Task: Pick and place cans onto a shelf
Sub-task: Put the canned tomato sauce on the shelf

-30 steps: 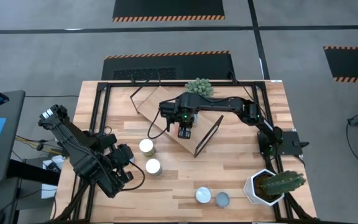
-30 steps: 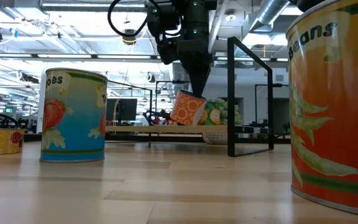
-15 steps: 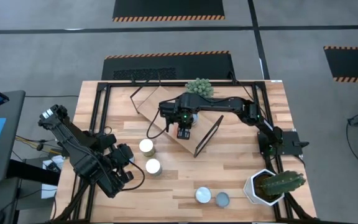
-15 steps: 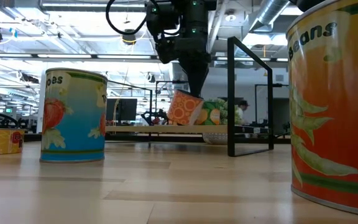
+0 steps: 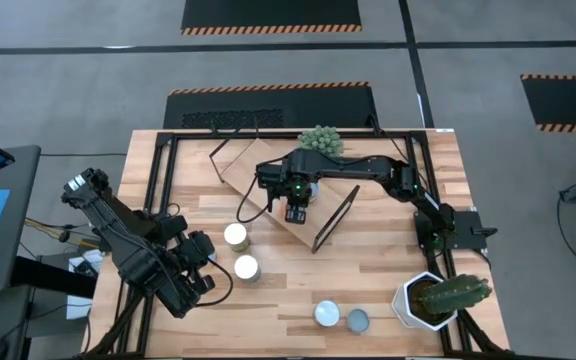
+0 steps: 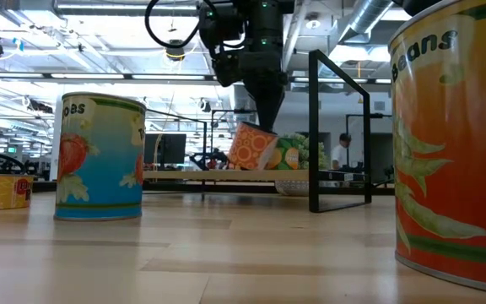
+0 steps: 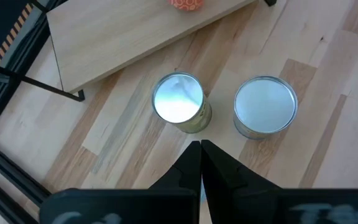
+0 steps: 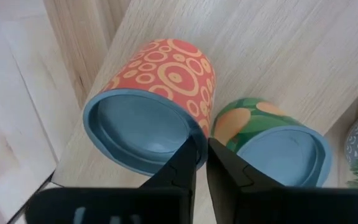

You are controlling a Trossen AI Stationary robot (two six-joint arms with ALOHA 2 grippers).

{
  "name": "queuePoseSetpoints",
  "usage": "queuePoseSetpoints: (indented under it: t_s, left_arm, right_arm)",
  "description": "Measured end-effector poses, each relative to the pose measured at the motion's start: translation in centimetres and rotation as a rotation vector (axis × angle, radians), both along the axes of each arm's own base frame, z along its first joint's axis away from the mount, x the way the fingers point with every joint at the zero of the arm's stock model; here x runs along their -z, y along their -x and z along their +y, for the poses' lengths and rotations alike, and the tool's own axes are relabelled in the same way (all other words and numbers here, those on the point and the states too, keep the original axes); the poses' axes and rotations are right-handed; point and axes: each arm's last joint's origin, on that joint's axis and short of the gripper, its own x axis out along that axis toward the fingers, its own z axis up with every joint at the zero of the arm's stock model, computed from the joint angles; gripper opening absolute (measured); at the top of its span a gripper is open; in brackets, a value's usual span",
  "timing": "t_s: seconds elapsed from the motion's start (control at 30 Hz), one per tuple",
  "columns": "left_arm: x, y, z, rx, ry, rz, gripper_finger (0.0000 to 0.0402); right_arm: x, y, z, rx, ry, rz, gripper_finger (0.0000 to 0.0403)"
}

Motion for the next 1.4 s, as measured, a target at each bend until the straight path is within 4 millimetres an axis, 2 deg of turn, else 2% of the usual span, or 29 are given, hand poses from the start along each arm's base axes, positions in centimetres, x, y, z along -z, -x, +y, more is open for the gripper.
queuePoseSetpoints:
  t_s: [0.43, 0.53, 0.73, 0.9, 1.1, 1.27, 1.4]
  left_arm:
    - [0.0, 0.0, 0.0, 0.000, 0.000, 0.000, 0.0000]
    - [0.0, 0.0, 0.0, 0.000, -0.001, -0.001, 0.0000]
    - [0.0, 0.0, 0.0, 0.000, -0.007, -0.007, 0.0000]
    - [0.0, 0.0, 0.0, 0.000, -0.008, -0.007, 0.0000]
    - [0.0, 0.0, 0.0, 0.000, -0.008, -0.007, 0.0000]
    - [0.0, 0.0, 0.0, 0.000, -0.008, -0.007, 0.0000]
    - [0.0, 0.0, 0.0, 0.000, -0.012, -0.010, 0.0000]
  right_arm:
    - [-0.1, 0.2, -0.2, -0.001, 0.069, 0.024, 0.0164]
    - [-1.1, 0.3, -0.1, 0.018, 0.070, 0.012, 0.0174]
    - [-4.3, 0.5, 0.0, 0.031, 0.079, -0.061, 0.0169]
    - [-5.3, 0.1, -0.2, 0.154, 0.073, -0.196, 0.0157]
    - [-5.3, -2.0, -0.3, 0.191, 0.039, -0.377, 0.0150]
    - [-5.0, -2.6, -0.3, 0.173, 0.039, -0.426, 0.0141]
    - [-3.6, -2.6, -0.9, 0.189, 0.053, -0.390, 0.0133]
